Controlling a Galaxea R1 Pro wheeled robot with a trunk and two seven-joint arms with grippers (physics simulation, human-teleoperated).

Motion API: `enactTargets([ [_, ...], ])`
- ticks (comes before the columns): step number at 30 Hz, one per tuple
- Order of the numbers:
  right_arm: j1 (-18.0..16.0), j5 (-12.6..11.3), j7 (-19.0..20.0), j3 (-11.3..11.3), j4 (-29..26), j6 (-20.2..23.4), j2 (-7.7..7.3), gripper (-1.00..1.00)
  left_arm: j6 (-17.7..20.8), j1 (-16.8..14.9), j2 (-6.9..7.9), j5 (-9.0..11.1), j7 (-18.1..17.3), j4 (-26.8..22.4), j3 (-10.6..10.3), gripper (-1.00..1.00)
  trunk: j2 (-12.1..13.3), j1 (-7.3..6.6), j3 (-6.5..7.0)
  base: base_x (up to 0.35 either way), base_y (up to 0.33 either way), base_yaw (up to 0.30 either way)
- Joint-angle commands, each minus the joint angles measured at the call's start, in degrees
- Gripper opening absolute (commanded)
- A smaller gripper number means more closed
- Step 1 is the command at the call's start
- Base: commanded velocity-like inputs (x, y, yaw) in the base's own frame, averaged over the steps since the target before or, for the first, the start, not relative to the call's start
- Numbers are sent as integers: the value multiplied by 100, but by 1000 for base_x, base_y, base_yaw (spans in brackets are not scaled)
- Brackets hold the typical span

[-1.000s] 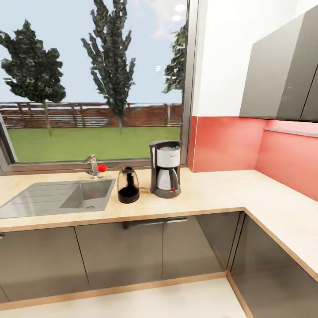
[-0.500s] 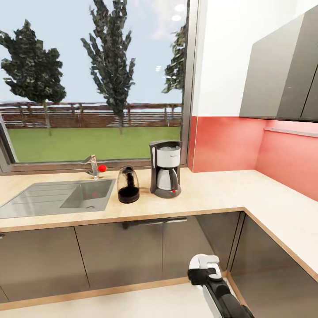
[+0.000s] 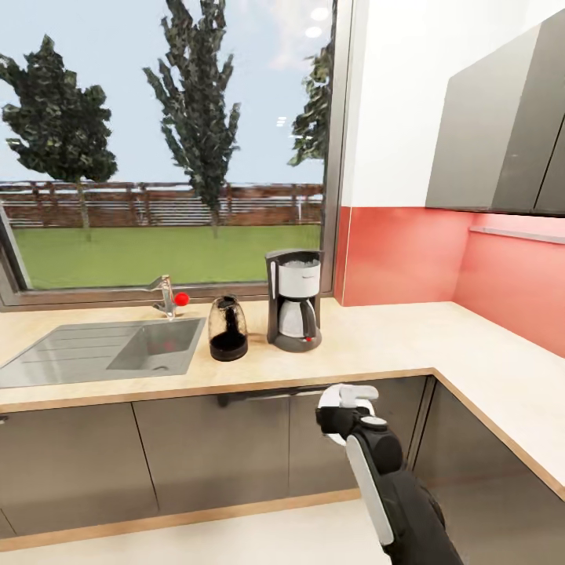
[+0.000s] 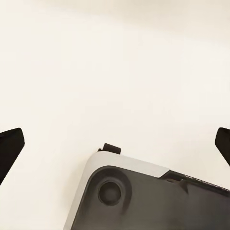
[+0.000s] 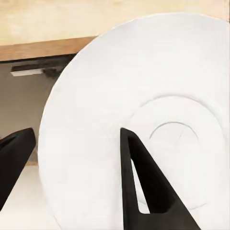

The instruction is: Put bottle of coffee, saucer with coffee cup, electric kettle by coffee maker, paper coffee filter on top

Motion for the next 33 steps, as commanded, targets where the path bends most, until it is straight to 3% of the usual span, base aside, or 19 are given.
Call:
enactTargets([
  [1,-305,-74,-201,-1,-27,390,0,-100,-15,-4,0,30,-13,4,-13,100,-8,1,-10,0,0,0],
  [4,-740,-80,-272,-118,-25,920,0,-100,-14,-4,0,25,-13,4,-13,100,-8,1,-10,0,0,0],
  [7,-1530,-93,-268,-393,93,947,0,-100,-10,-4,18,23,-13,-3,0,100,-8,1,-10,0,0,0],
  [9,-1759,-88,-243,-509,122,947,0,-100,-7,-4,28,31,-13,-5,11,100,-8,1,-10,0,0,0],
  [10,-2061,-65,-185,-647,148,947,0,-100,-6,-4,41,49,-13,-7,18,100,-8,1,-10,0,0,0],
  [14,-2542,1,-74,-810,449,947,0,-100,-5,-4,51,84,-9,-11,22,100,-8,1,-10,0,0,0],
  [15,-2763,41,75,-875,784,947,-7,-100,-10,-4,56,100,-7,-12,24,100,-8,1,-10,0,0,0],
  [17,-3173,81,396,-922,1442,947,-162,-100,-12,-4,60,180,-7,-13,47,100,-8,1,-10,0,0,0],
  [18,-3419,88,608,-934,1863,947,-289,-100,-16,-4,60,237,-9,-13,57,100,-8,1,-10,0,0,0],
  [19,-3850,120,975,-942,2644,947,-537,-100,-20,-4,64,314,-11,-13,66,100,-8,1,-10,0,0,0],
  [20,-4081,162,1153,-944,3061,947,-687,-100,-21,-4,70,346,-11,-13,68,100,-8,1,-10,0,0,0],
  [22,-4425,247,1400,-946,3614,947,-888,-100,-13,-4,96,378,-12,-13,67,100,-8,1,-10,0,0,0],
  [23,-4703,297,1610,-942,4016,947,-968,-100,8,-4,185,393,-12,-13,67,100,-8,1,-10,0,0,0],
  [28,-5302,523,1959,-945,5035,947,-1035,-100,34,-4,444,430,0,-8,67,100,-8,1,-10,0,0,0],
  [33,-5656,715,2231,-933,5807,947,-1004,-100,44,-4,544,431,25,-5,57,100,-8,1,-10,0,0,0],
])
